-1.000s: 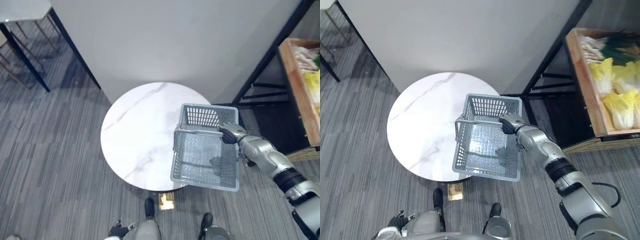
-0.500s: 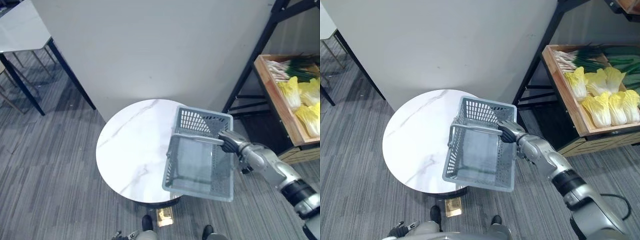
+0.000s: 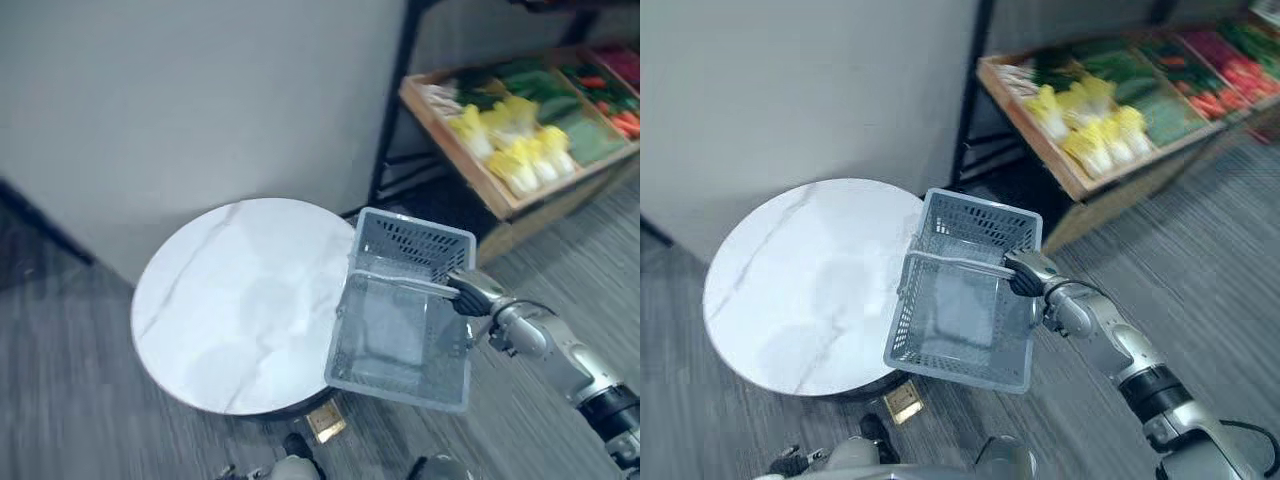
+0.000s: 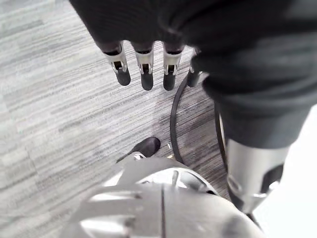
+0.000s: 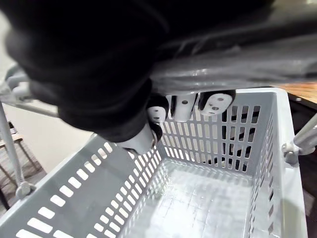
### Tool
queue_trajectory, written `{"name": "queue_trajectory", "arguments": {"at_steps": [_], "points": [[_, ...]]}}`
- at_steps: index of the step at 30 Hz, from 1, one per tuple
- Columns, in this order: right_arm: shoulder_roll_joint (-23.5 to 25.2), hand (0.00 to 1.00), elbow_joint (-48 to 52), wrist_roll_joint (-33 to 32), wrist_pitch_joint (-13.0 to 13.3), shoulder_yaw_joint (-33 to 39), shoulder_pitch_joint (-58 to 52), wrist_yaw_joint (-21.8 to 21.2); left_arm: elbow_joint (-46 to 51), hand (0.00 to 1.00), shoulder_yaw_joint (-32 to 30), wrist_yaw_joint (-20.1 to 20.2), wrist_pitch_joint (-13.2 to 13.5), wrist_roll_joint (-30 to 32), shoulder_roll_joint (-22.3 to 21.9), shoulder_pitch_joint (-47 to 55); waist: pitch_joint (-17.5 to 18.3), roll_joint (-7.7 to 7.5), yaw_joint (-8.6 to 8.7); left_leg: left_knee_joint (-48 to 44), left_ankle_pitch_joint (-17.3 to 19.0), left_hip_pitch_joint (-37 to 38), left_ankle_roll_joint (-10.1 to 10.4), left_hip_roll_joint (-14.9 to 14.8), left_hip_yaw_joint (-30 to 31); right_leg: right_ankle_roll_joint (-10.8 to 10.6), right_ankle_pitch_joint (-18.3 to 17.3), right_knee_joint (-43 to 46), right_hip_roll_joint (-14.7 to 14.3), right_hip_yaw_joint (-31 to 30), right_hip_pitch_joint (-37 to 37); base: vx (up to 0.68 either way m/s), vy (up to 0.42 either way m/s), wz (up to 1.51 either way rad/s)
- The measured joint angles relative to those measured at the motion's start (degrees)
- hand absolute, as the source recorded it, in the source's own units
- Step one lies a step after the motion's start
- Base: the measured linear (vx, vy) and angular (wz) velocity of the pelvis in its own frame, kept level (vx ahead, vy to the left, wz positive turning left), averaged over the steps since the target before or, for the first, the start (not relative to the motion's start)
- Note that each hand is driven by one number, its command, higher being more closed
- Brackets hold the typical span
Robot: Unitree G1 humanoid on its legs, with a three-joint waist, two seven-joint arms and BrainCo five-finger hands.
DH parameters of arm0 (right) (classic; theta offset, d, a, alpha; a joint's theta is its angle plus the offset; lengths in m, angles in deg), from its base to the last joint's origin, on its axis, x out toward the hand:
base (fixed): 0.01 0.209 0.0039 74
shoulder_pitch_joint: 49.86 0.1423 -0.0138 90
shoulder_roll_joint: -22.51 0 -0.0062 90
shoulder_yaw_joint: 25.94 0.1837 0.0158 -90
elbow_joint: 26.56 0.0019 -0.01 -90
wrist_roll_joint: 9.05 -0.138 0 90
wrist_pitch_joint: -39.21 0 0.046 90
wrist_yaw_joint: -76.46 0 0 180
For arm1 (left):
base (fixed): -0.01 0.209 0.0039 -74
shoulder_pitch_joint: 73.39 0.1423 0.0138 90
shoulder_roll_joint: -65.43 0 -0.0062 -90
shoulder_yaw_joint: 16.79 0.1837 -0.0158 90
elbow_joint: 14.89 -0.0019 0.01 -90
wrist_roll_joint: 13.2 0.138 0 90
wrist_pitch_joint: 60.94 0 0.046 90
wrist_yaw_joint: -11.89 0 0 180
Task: Pick vegetable in the basket
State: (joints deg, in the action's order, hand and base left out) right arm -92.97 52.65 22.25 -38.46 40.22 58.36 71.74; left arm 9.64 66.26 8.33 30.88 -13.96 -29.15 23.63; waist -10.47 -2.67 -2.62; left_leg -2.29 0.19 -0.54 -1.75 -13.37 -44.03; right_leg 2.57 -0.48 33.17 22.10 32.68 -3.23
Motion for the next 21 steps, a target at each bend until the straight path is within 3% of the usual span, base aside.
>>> {"name": "queue_trajectory", "arguments": {"at_steps": [2, 3, 4, 6, 9, 14, 16, 17, 18, 19, 20, 21], "points": [[0.28, 1.00, -1.19, 0.40, 0.35, -0.78, 1.32, 0.00, -0.07, 0.00, -0.04, -0.12, 0.02, -0.06, -0.07, -0.10, 0.15, -0.23, -0.72, -0.41, -0.41, 0.25, 0.05, -0.94, -5.06, -0.50, 0.83, -1.84, 1.30, 2.27, 1.97, -0.15, -0.160, -1.57], [0.59, 1.00, -1.73, 1.28, 0.26, -0.96, 2.11, 0.00, -0.16, 0.00, -0.07, -0.16, 0.04, -0.08, -0.06, -0.42, 0.16, 0.00, -0.96, -1.19, -0.80, 0.28, 0.33, -2.23, -8.12, -2.19, -0.33, -5.75, -0.12, 3.51, 1.92, -0.15, -0.237, -1.47], [0.63, 1.00, -1.91, 1.96, -0.04, -0.98, 2.04, 0.00, -0.55, 0.00, -0.21, -0.42, 0.03, -0.13, -0.26, -0.46, 0.69, 1.11, -0.88, -0.91, -2.45, 0.80, 1.33, -3.30, -10.35, -2.21, -0.35, -8.35, -2.05, 4.91, 1.96, -0.14, -0.254, -1.36], [0.54, 1.00, -1.95, 2.56, -0.82, -0.97, 1.89, 0.00, -0.57, 0.00, -0.09, -0.49, 0.10, -0.18, -0.47, -0.35, 1.23, 1.89, -0.44, -1.19, -3.57, 1.99, 2.75, -5.20, -13.84, -2.60, -0.59, -11.60, -4.25, 5.28, 1.80, -0.10, -0.268, -1.13], [0.45, 1.00, -1.97, 3.79, -1.86, -0.37, 1.67, 0.61, -0.45, 0.00, 0.02, -0.33, 0.23, -0.20, -1.18, -1.53, 1.57, 1.46, 0.94, -2.97, -3.97, 2.46, 3.24, -6.96, -17.98, -5.41, -2.43, -17.13, -6.74, 4.29, 1.63, -0.09, -0.278, -0.78], [0.95, 1.00, -1.98, 4.22, -1.93, 2.25, -2.91, 2.71, 0.19, 0.00, -0.11, -0.59, 0.27, 1.05, -3.02, -2.54, 1.97, 3.11, 1.71, -14.57, -4.16, 2.20, 2.96, -14.32, -19.00, -5.15, -2.60, -25.38, -11.92, 1.77, 3.64, -0.07, -0.205, -0.54], [0.92, 1.00, -2.11, 4.09, -1.92, 2.25, -3.53, 2.92, 0.57, 0.00, -0.06, -0.65, 0.50, 1.07, -3.46, -1.88, 2.33, 4.14, 1.72, -20.12, -5.57, 1.60, 2.39, -16.66, -12.54, -4.68, -2.86, -26.21, -12.83, -1.65, 4.06, -0.05, -0.130, -0.80], [0.89, 1.00, -2.84, 3.82, -1.87, 2.09, -3.66, 2.93, 0.61, 0.00, -0.18, -0.69, 0.79, 0.96, -3.57, -1.42, 1.97, 3.37, 1.45, -23.48, -4.31, -0.78, 4.11, -15.93, -3.04, -4.64, -2.84, -27.58, -12.60, -4.67, 4.57, -0.05, -0.048, -0.97], [0.71, 1.00, -3.75, 3.61, -1.91, 2.11, -3.65, 2.94, 0.75, 0.00, -0.15, -0.80, 1.08, 0.88, -3.96, -1.10, 2.12, 3.67, 1.24, -24.05, -0.74, -2.40, 6.36, -12.53, 5.56, -4.72, -2.64, -27.88, -12.01, -6.57, 4.16, -0.07, 0.033, -1.21], [0.67, 1.00, -4.59, 3.59, -1.91, 1.81, -3.64, 2.93, 1.44, 0.00, -0.17, -1.03, 1.58, 0.82, -4.59, -0.36, 2.29, 4.07, 0.89, -22.85, 2.93, -3.60, 6.96, -7.91, 14.92, -4.59, -2.65, -28.57, -11.86, -9.91, 3.19, -0.06, 0.077, -1.08], [0.77, 1.00, -4.90, 3.54, -1.91, 1.56, -3.64, 2.93, 1.74, 0.00, -0.18, -1.08, 1.80, 0.80, -4.80, 0.06, 2.38, 4.29, 0.69, -21.66, 4.30, -3.73, 7.00, -6.04, 18.49, -4.34, -2.45, -28.98, -12.01, -11.17, 2.89, -0.06, 0.143, -1.23], [0.78, 1.00, -5.50, 3.47, -1.90, 0.57, -3.69, 2.87, 2.22, 0.00, -0.14, -1.07, 2.03, 0.79, -5.08, 0.56, 2.53, 4.54, 0.69, -16.73, 5.58, -3.97, 7.83, -1.64, 25.48, -4.55, -1.74, -29.48, -12.44, -13.85, 2.16, -0.04, 0.163, -1.10]]}}
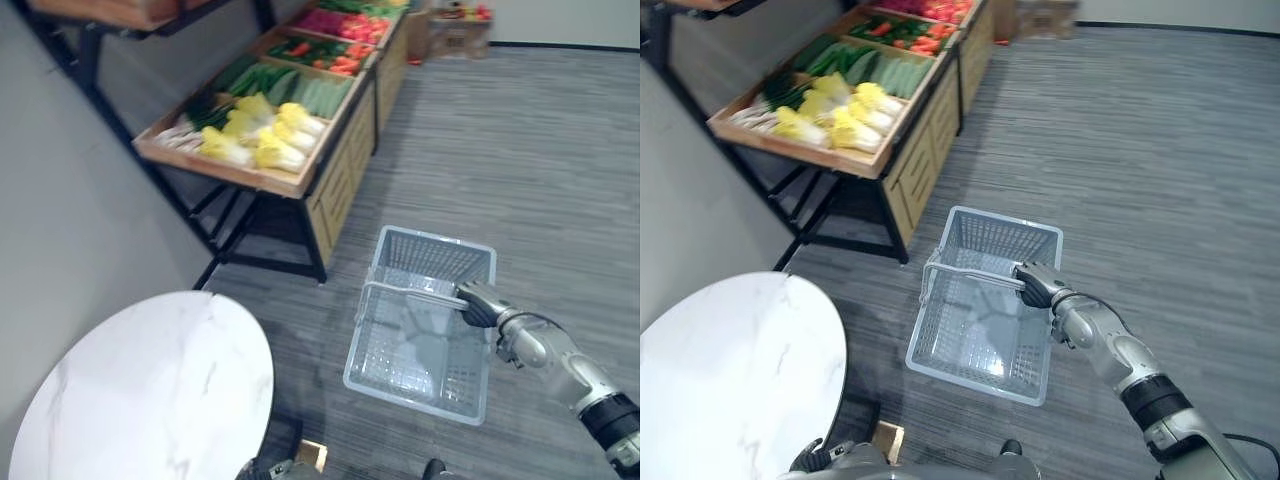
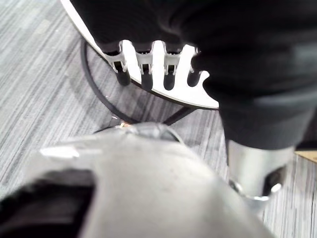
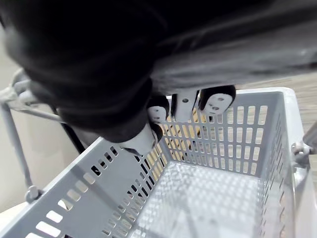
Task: Pick vegetable in the basket
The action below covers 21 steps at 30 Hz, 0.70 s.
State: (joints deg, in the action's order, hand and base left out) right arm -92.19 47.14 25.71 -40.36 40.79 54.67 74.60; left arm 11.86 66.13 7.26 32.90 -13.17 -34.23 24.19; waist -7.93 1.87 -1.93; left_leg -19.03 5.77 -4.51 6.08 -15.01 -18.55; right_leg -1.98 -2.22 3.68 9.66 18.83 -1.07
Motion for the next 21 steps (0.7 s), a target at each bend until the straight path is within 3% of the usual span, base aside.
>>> {"name": "queue_trajectory", "arguments": {"at_steps": [1, 3, 4, 6, 7, 11, 17, 21], "points": [[-0.04, 1.00, -0.48, -0.74, 0.00, -0.33, -0.03, -0.09, -0.01, 0.00, 0.00, 0.08, 0.09, 0.01, -0.21, 0.06, 0.03, 0.11, 0.01, 5.04, 0.12, -0.32, 0.22, 2.76, 4.78, -0.47, 0.38, 0.03, -0.56, -2.19, -0.92, -0.03, 0.173, -1.05], [0.10, 1.00, -0.56, -1.19, -0.02, -0.37, -0.06, -0.32, 0.06, 0.00, -0.10, 0.17, 0.44, 0.01, -0.27, 0.37, 0.32, 0.86, 0.00, 10.43, 1.14, 0.37, -0.16, 4.51, 8.68, -1.53, 1.36, -0.29, -1.23, -5.16, -1.91, 0.02, 0.170, -0.79], [0.01, 1.00, -0.55, -1.77, 0.05, -0.82, -0.27, -0.54, 0.09, 0.00, -0.23, 0.30, 0.67, 0.01, 0.55, 0.64, 0.44, -0.82, -0.06, 10.67, 1.09, 0.85, -0.32, 6.14, 8.96, -3.43, 2.92, -2.46, -0.47, -6.65, -2.10, 0.09, 0.165, -0.60], [0.00, 1.00, -0.57, -2.51, 0.07, -0.81, -0.27, -0.73, 0.09, 0.00, -0.88, 0.36, 0.81, -0.02, 0.94, 0.62, 0.35, -2.01, -0.28, 6.92, 2.28, -1.26, -1.28, 7.61, 9.51, -4.30, 6.44, -6.11, 0.23, -7.97, -1.58, 0.08, 0.131, -0.40], [-0.03, 1.00, -0.60, -3.18, 0.14, -0.81, -0.27, -0.86, 0.09, 0.00, -1.39, 0.35, 0.92, -0.01, 0.52, 0.64, 0.23, -1.73, -0.71, 5.61, 3.56, -1.22, -1.42, 8.14, 9.89, -4.80, 7.14, -6.79, 0.65, -8.99, -1.41, 0.04, 0.128, -0.38], [0.17, 1.00, -0.67, -4.63, 1.71, -0.78, -1.59, -1.13, -0.02, 0.00, -1.27, 0.49, 0.88, 0.20, 0.29, 0.70, 0.06, -0.70, -0.60, 5.85, 5.00, -0.04, -2.44, 9.37, 10.17, -5.33, 7.49, -6.86, 1.26, -10.07, -1.22, 0.01, 0.091, -0.19], [0.18, 1.00, -0.39, -5.48, 2.27, 0.67, -6.08, -1.34, 0.00, 0.00, -1.05, 0.64, 0.58, 0.26, 0.59, 0.89, -0.03, -2.24, -0.87, 8.37, 5.72, 2.30, -3.37, 10.58, 11.20, -5.77, 7.70, -6.56, 1.42, -12.77, -1.92, -0.01, 0.014, -0.22], [1.47, 1.00, -0.39, -5.36, 1.21, 3.34, -10.20, -2.46, -0.17, 0.00, 0.50, 0.57, 0.53, 0.42, 1.89, 0.96, -0.36, -3.68, 0.20, 8.71, 8.15, 3.76, -3.25, 11.25, 9.96, -5.90, 4.44, 3.01, 2.13, -14.78, -6.70, -0.01, 0.043, -0.31]]}}
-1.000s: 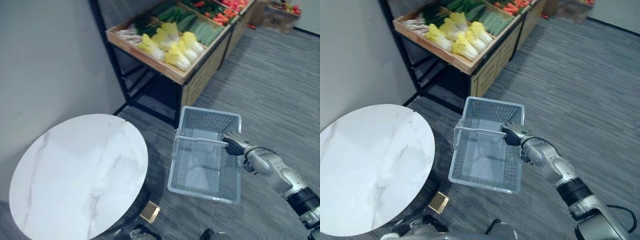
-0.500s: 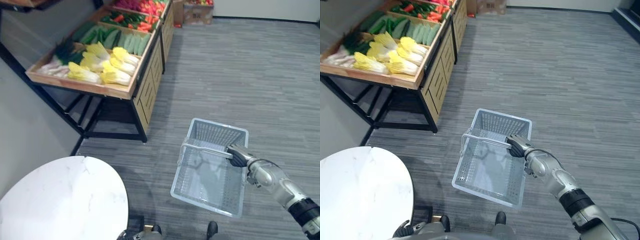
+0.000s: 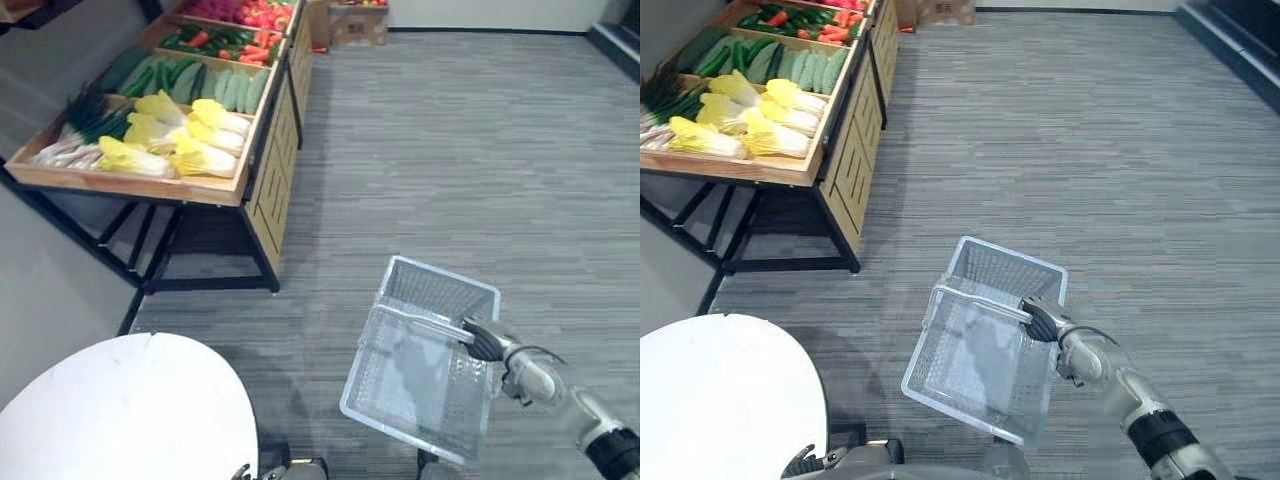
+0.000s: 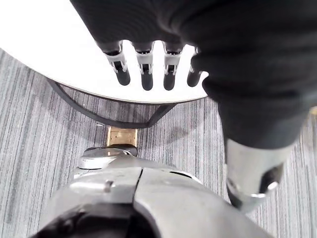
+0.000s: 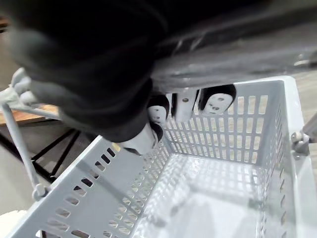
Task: Pick vegetable in the basket
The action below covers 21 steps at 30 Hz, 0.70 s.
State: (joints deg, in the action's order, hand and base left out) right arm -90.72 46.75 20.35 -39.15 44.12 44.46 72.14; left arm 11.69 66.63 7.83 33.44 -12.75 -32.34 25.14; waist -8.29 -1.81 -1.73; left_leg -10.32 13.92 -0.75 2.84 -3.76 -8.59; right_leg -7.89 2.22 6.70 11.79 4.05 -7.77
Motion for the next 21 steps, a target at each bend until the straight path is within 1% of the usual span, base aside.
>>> {"name": "queue_trajectory", "arguments": {"at_steps": [1, 2, 3, 4, 5, 6, 7, 9, 10, 11, 12, 13, 14, 15, 16, 17, 18, 19, 20, 21], "points": [[0.02, 1.00, -0.01, 0.03, -0.54, 0.09, -0.22, -0.02, -0.18, 0.00, 0.69, -0.07, -0.05, 0.42, 0.11, -0.12, -0.25, 0.27, 0.01, 0.54, 0.79, 1.06, -0.49, -0.50, -0.33, 0.06, 0.04, 5.80, -0.25, 0.04, -2.52, -0.04, 0.046, -0.49], [0.31, 1.00, -0.02, 0.06, -0.75, 0.53, -0.23, -0.01, -0.38, 0.00, 1.16, -0.11, -0.06, 0.66, 0.25, -0.24, -0.35, 0.42, 0.03, 0.93, 0.84, 1.90, -0.62, -0.66, -0.73, 0.49, 0.34, 9.62, -0.43, 0.19, -4.22, -0.05, 0.041, -0.52], [0.94, 1.00, 0.03, 0.22, -0.87, 1.40, -0.41, -0.01, -0.53, 0.00, 2.50, -0.12, -0.12, 1.11, 1.00, -0.45, -0.79, 0.40, 0.38, 2.03, 0.87, 4.33, -0.77, -0.99, -1.67, 2.35, 1.63, 16.53, -0.54, 0.42, -6.66, -0.01, 0.063, -0.33], [1.84, 1.00, 0.07, 0.54, -0.86, 2.41, -0.80, 0.02, -0.53, 0.00, 4.12, -0.10, -0.13, 2.31, 1.75, -0.58, -1.20, 0.02, 0.89, 3.11, 0.84, 6.98, -1.08, -0.99, -1.73, 4.41, 3.12, 22.12, -0.11, 0.83, -8.14, 0.03, 0.063, -0.18], [2.39, 1.00, 0.07, 0.56, -0.86, 3.03, -1.06, 0.07, -0.53, 0.00, 4.62, -0.09, -0.16, 2.96, 2.10, -0.88, -1.48, -0.35, 1.36, 3.49, 0.85, 8.03, -1.40, -0.92, -1.61, 4.93, 3.72, 24.52, 0.30, 1.05, -8.63, 0.05, 0.043, 0.01], [3.55, 1.00, 0.11, 0.55, -0.85, 4.23, -1.68, 0.22, -0.49, 0.00, 6.00, -0.07, -0.23, 3.60, 2.73, -1.45, -1.83, -0.40, 2.17, 4.35, 0.87, 9.64, -2.17, -0.90, -1.48, 5.35, 3.92, 28.25, 1.00, 1.71, -10.12, 0.06, 0.026, 0.09], [4.27, 1.00, 0.14, 0.54, -0.68, 4.95, -1.73, 0.34, -0.47, 0.00, 6.86, -0.08, -0.48, 4.89, 3.09, -2.06, -1.80, -0.85, 2.95, 4.66, 1.01, 10.33, -2.56, -1.19, -1.28, 5.51, 1.96, 27.79, 1.43, 3.45, -10.28, 0.08, 0.020, 0.09], [4.56, 1.00, 0.15, 0.50, -0.25, 5.77, -1.76, 0.35, -0.46, 0.00, 7.49, -0.08, -0.83, 5.05, 3.26, -3.60, -1.84, -0.94, 3.39, 5.03, 1.02, 10.33, -2.59, -1.58, -0.74, 5.72, 0.60, 24.06, 0.97, 5.44, -10.66, 0.24, -0.044, 0.13], [4.54, 1.00, 0.12, 0.37, -0.07, 6.57, -1.75, 0.37, 0.40, 0.00, 7.98, -0.14, -0.84, 5.11, 3.26, -6.41, -2.19, -0.48, 3.48, 5.25, 1.07, 9.83, -2.52, -2.46, -0.10, 5.28, 0.96, 14.86, -0.31, 6.78, -10.99, 0.25, -0.070, 0.17], [4.54, 1.00, 0.11, 0.37, -0.08, 6.74, -1.71, 0.41, 1.21, 0.00, 8.12, -0.15, -0.88, 5.16, 3.20, -7.25, -2.37, -0.26, 3.47, 5.23, 1.26, 9.89, -2.44, -2.78, 0.01, 4.67, 1.40, 11.43, -0.69, 6.85, -11.01, 0.24, -0.100, 0.21], [4.54, 1.00, 0.10, 0.38, -0.09, 7.44, -1.63, 0.48, 3.37, 0.00, 8.55, -0.27, -0.83, 5.23, 3.23, -8.72, -2.57, 0.04, 3.51, 5.10, 1.63, 10.38, -2.33, -3.36, 0.24, 3.53, 2.54, 4.50, -1.05, 6.78, -11.00, 0.30, -0.135, 0.16], [4.54, 1.00, 0.07, 0.41, -0.10, 7.73, -1.64, 0.46, 4.58, 0.00, 8.57, -0.40, -0.79, 5.26, 3.28, -9.39, -2.59, -0.01, 3.51, 5.10, 1.50, 10.73, -1.87, -3.60, 0.50, 3.03, 2.89, 1.31, -1.04, 6.59, -10.93, 0.47, -0.228, 0.27], [4.54, 1.00, 0.07, 0.42, -0.15, 8.03, -1.66, 0.47, 6.67, 0.00, 8.67, -0.72, -0.62, 5.25, 3.47, -10.78, -2.67, -0.28, 3.54, 5.28, 2.49, 12.08, -0.61, -4.10, 1.30, 2.65, 3.14, -2.95, -0.91, 6.39, -10.66, 0.54, -0.296, 0.44], [4.63, 1.00, 0.09, 0.46, -0.14, 8.05, -1.99, 0.46, 8.31, 0.00, 8.97, -0.98, -0.53, 5.23, 4.27, -11.86, -2.52, -1.09, 3.90, 5.65, 4.04, 14.16, 1.68, -4.53, 2.12, 2.62, 2.75, -3.92, -0.40, 6.44, -9.77, 0.48, -0.308, 0.49], [4.64, 1.00, 0.07, 0.47, -0.20, 8.28, -2.19, 0.46, 8.95, 0.00, 9.12, -1.29, -0.39, 5.22, 4.38, -12.23, -2.55, -0.76, 4.34, 5.91, 4.89, 15.31, 2.79, -5.31, 2.98, 3.12, 6.62, -2.39, -0.51, 6.42, -9.76, 0.49, -0.356, 0.54], [4.85, 1.00, 0.06, 0.50, -0.81, 9.66, -2.07, 0.77, 9.14, 0.00, 9.52, -1.82, -0.29, 5.21, 3.45, -13.01, -2.29, 2.37, 4.85, 5.37, 5.06, 15.88, 2.91, -8.39, 4.06, 3.21, 5.81, 4.16, -2.42, 7.88, -11.31, 0.49, -0.379, 0.24], [4.63, 1.00, 0.05, 0.56, -1.09, 10.55, -1.87, 0.75, 9.49, 0.00, 10.35, -2.06, 0.35, 4.94, 3.01, -13.48, -1.87, 3.90, 4.42, 3.09, 2.95, 15.44, 3.38, -10.28, 5.71, 4.46, 1.68, 8.64, -3.89, 8.60, -12.82, 0.57, -0.446, 0.09], [4.69, 1.00, 0.06, 0.55, -1.19, 10.57, -1.72, 0.76, 9.86, 0.00, 10.45, -2.22, 0.57, 4.79, 2.94, -13.50, -1.85, 4.01, 4.35, 0.05, 0.94, 14.22, 4.19, -11.21, 7.38, 5.41, -0.74, 10.81, -4.59, 8.93, -12.97, 0.46, -0.375, -0.09], [4.78, 1.00, 0.06, 0.50, -1.21, 10.57, -1.82, 0.76, 9.77, 0.00, 10.46, -2.26, 0.54, 4.67, 2.86, -13.41, -1.79, 4.09, 4.41, -2.65, -0.40, 12.96, 4.71, -11.69, 8.43, 5.75, -2.23, 11.76, -4.94, 9.48, -12.57, 0.47, -0.355, 0.06], [4.95, 1.00, 0.06, 0.36, -1.29, 10.57, -2.51, 0.80, 9.30, 0.00, 10.52, -2.28, 0.48, 4.38, 2.48, -12.72, -1.76, 4.09, 4.76, -12.23, -5.17, 9.30, 5.71, -12.73, 10.13, 6.35, -4.86, 12.61, -5.80, 10.55, -10.23, 0.50, -0.310, 0.12]]}}
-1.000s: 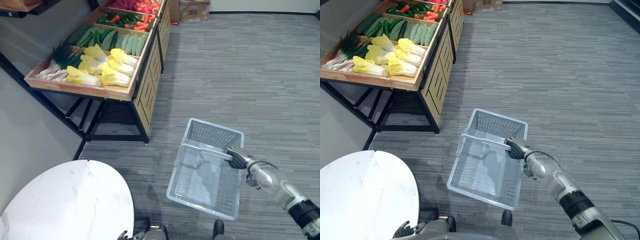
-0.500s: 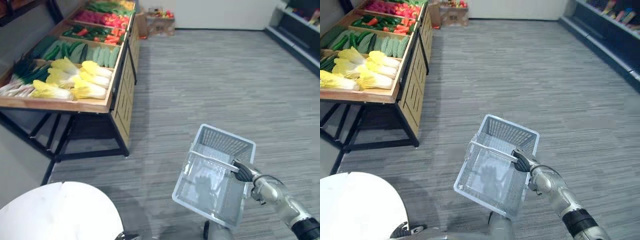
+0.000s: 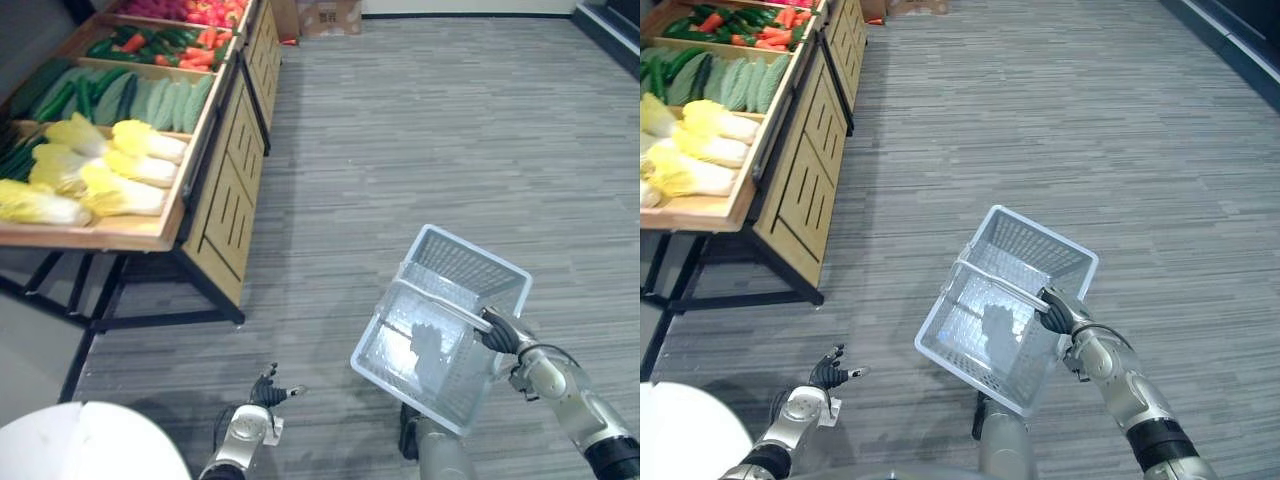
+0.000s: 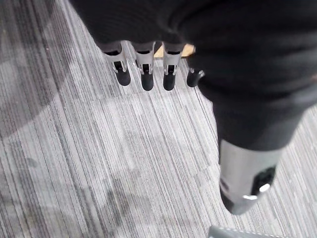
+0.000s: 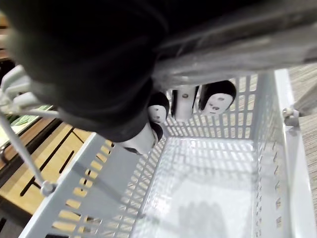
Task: Pick vegetable in the basket
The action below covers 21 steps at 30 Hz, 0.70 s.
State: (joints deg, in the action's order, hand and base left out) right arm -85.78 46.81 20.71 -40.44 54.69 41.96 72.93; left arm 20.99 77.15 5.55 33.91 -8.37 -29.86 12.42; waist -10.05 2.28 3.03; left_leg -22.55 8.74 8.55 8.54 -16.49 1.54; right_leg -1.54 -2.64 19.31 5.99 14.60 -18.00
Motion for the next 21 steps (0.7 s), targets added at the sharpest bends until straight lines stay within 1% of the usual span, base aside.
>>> {"name": "queue_trajectory", "arguments": {"at_steps": [1, 2, 3, 4, 5, 6, 7, 8, 9, 10, 11, 12, 13, 14, 15, 16, 17, 18, 19, 20, 21], "points": [[0.00, 1.00, 0.00, -0.05, -0.06, 0.00, -0.35, 0.01, -0.18, 0.00, 0.07, 0.02, -0.01, -0.11, -0.24, 0.39, 0.01, 0.02, 0.00, -4.18, -2.87, -1.79, 0.96, -0.35, 0.85, 0.22, -0.87, -0.20, -0.45, 0.42, 1.28, 0.60, -0.325, 0.14], [0.00, 1.00, 0.00, -0.48, -0.25, -0.01, -1.11, 0.05, -0.42, 0.00, 0.06, 0.02, -0.01, -0.11, -0.83, 1.33, 0.00, 0.00, -0.16, -12.88, -10.91, -5.89, 1.62, -0.57, 2.66, 0.97, -2.22, -0.94, -1.22, 0.69, 4.00, 0.61, -0.252, 0.00], [0.09, 1.00, -0.07, -0.54, -0.61, -0.08, -1.57, 0.05, -0.70, 0.00, 0.07, 0.14, -0.02, -0.10, -1.34, 2.48, -0.12, -0.20, -0.64, -21.70, -15.23, -9.72, 2.33, -1.01, 3.16, 1.74, -3.35, -2.56, -1.87, 0.58, 6.94, 0.50, -0.170, -0.07], [0.12, 1.00, -0.18, -0.54, -1.13, -0.27, -1.68, 0.05, -0.75, 0.00, 0.07, 0.33, -0.01, -0.10, -1.53, 3.38, -0.17, -0.16, -1.26, -29.40, -13.18, -13.38, 1.31, -1.19, 2.19, 2.43, -4.03, -4.09, -2.54, 0.33, 9.33, 0.41, -0.106, -0.16], [0.13, 1.00, -0.30, -0.54, -1.47, -0.53, -1.69, 0.05, -0.84, 0.00, 0.05, 0.39, -0.03, -0.09, -1.53, 3.95, -0.34, -0.20, -1.80, -33.62, -11.25, -15.51, 0.64, -1.22, 1.29, 2.83, -4.46, -5.33, -3.06, -0.10, 11.12, 0.39, -0.084, -0.21], [0.15, 1.00, -1.03, -0.54, -1.62, -1.17, -1.68, 0.05, -1.17, 0.00, -0.20, 0.39, -0.07, -0.08, -1.49, 5.31, -0.78, -0.73, -2.63, -38.87, -7.22, -18.57, -1.24, -0.99, -1.07, 3.03, -4.63, -7.76, -3.58, -0.70, 15.20, 0.46, -0.068, -0.23], [0.10, 1.00, -1.73, -0.55, -1.63, -1.78, -1.67, 0.06, -1.10, 0.00, -1.66, 0.46, 0.03, -0.46, -1.47, 6.77, -0.98, -1.00, -3.92, -40.37, -3.95, -21.53, -3.37, -0.32, -3.43, 2.93, -4.90, -10.03, -3.67, -1.10, 18.80, 0.53, -0.045, -0.21], [-0.01, 1.00, -1.85, -0.57, -1.63, -1.89, -1.66, 0.06, -1.03, 0.00, -2.30, 0.39, 0.06, -0.13, -1.25, 6.81, -1.00, -0.99, -4.54, -40.12, -2.66, -23.23, -4.08, 0.04, -4.49, 2.67, -4.83, -10.99, -3.67, -1.18, 20.26, 0.50, 0.019, -0.20], [-0.07, 1.00, -1.89, -0.59, -1.61, -2.16, -1.25, 0.06, -1.89, 0.00, -3.00, 0.31, -0.03, -0.05, -0.99, 6.86, -1.23, -1.31, -5.46, -37.70, -0.83, -26.65, -4.71, 1.22, -6.20, 1.87, -5.23, -12.53, -3.28, -1.34, 22.40, 0.47, 0.096, -0.14], [0.02, 1.00, -1.91, -0.59, -1.60, -2.38, -0.67, 0.05, -3.29, 0.00, -3.84, 0.43, -0.04, -0.12, -1.08, 7.35, -1.38, -1.33, -6.00, -32.33, 0.50, -29.62, -4.99, 3.23, -7.55, 0.61, -5.97, -13.51, -2.23, -1.34, 24.08, 0.39, 0.138, -0.09], [0.00, 1.00, -1.92, -0.61, -1.58, -2.37, -0.58, 0.07, -3.63, 0.00, -4.42, 0.47, 0.09, -0.09, -1.33, 7.81, -1.43, -1.39, -6.21, -28.17, 0.68, -30.60, -5.20, 4.63, -7.99, -0.05, -6.31, -13.91, -1.49, -1.30, 24.82, 0.41, 0.197, -0.03], [-0.09, 1.00, -2.19, -0.64, -1.42, -2.39, -0.36, 0.28, -3.78, 0.00, -4.43, 0.51, -0.08, 0.49, -1.78, 8.67, -1.32, -1.21, -6.53, -11.23, -0.73, -30.82, -4.49, 8.00, -8.45, -1.67, -6.76, -15.35, 0.05, -0.83, 26.59, 0.34, 0.181, -0.03], [-0.30, 1.00, -2.21, -0.64, -1.21, -2.41, -0.12, 0.55, -4.33, 0.00, -4.47, 0.54, -0.07, 0.51, -2.01, 9.72, -0.98, -0.17, -6.87, 1.18, -4.02, -30.10, -4.40, 9.26, -7.79, -2.86, -7.22, -16.76, 0.27, -0.67, 27.87, 0.44, 0.256, -0.08], [-0.52, 1.00, -2.23, -0.64, -1.05, -2.41, 0.09, 0.55, -4.58, 0.00, -4.67, 0.57, -0.05, 0.66, -2.16, 10.66, -0.78, 0.81, -7.02, 8.30, -6.72, -29.33, -4.10, 9.72, -6.45, -3.95, -7.61, -17.53, 0.07, -0.70, 28.79, 0.47, 0.297, -0.14], [-0.07, 1.00, -2.70, -0.63, -0.92, -2.49, 0.41, 0.64, -5.68, 0.00, -5.68, 0.75, -0.22, 1.13, -2.00, 11.97, -0.74, 1.68, -8.06, 12.10, -15.93, -28.32, -5.96, 10.34, -5.89, -5.02, -8.68, -18.33, 0.42, -1.19, 30.66, 0.47, 0.305, -0.07], [0.93, 1.00, -3.16, -0.64, -0.92, -2.67, 0.65, 0.70, -6.12, 0.00, -6.61, 0.85, -0.40, 1.19, -1.97, 12.07, -0.60, 0.78, -8.50, 12.03, -14.97, -28.06, -7.53, 12.00, -6.34, -4.97, -9.09, -18.53, 1.27, -1.11, 31.04, 0.47, 0.249, 0.27], [0.82, 1.00, -3.46, -0.64, -0.22, -3.47, 1.71, 0.71, -6.36, 0.00, -7.88, 0.93, -0.43, 1.23, -1.89, 12.14, -0.85, -0.39, -8.12, 8.83, -12.19, -30.35, -8.37, 13.46, -6.24, -4.71, -8.00, -18.77, 1.81, -1.31, 31.07, 0.44, 0.205, 0.35], [0.73, 1.00, -4.20, -0.63, -0.24, -4.01, 3.64, 0.72, -6.73, 0.00, -10.06, 1.15, -0.52, 1.68, -1.72, 12.31, -1.03, -0.66, -9.14, 3.65, -9.22, -32.39, -9.44, 13.53, -6.67, -5.59, -5.72, -19.12, 2.13, -1.90, 31.28, 0.44, 0.190, 0.25], [0.72, 1.00, -4.42, -0.58, -0.28, -4.37, 4.46, 0.72, -7.34, 0.00, -11.23, 1.37, -0.62, 2.13, -1.94, 12.40, -1.19, -0.96, -9.93, 1.77, -8.54, -32.45, -10.50, 13.54, -7.40, -5.86, -5.07, -18.93, 2.59, -2.78, 31.63, 0.55, 0.284, -0.06], [0.71, 1.00, -4.40, -0.42, -0.04, -5.09, 5.76, 0.70, -8.18, 0.00, -13.17, 1.70, -1.18, 2.79, -2.57, 13.36, -1.09, -1.90, -10.79, 0.98, -5.57, -30.50, -12.23, 14.75, -9.20, -6.59, -4.03, -15.13, 4.47, -4.82, 31.74, 0.44, 0.243, -0.02], [0.78, 1.00, -4.42, -0.42, 0.00, -4.98, 5.74, 0.71, -8.72, 0.00, -13.25, 1.68, -1.28, 2.84, -2.70, 13.49, -1.09, -2.26, -11.07, 1.97, -4.96, -29.16, -12.42, 15.36, -9.53, -6.62, -4.05, -11.98, 5.29, -5.50, 31.03, 0.42, 0.245, 0.04]]}}
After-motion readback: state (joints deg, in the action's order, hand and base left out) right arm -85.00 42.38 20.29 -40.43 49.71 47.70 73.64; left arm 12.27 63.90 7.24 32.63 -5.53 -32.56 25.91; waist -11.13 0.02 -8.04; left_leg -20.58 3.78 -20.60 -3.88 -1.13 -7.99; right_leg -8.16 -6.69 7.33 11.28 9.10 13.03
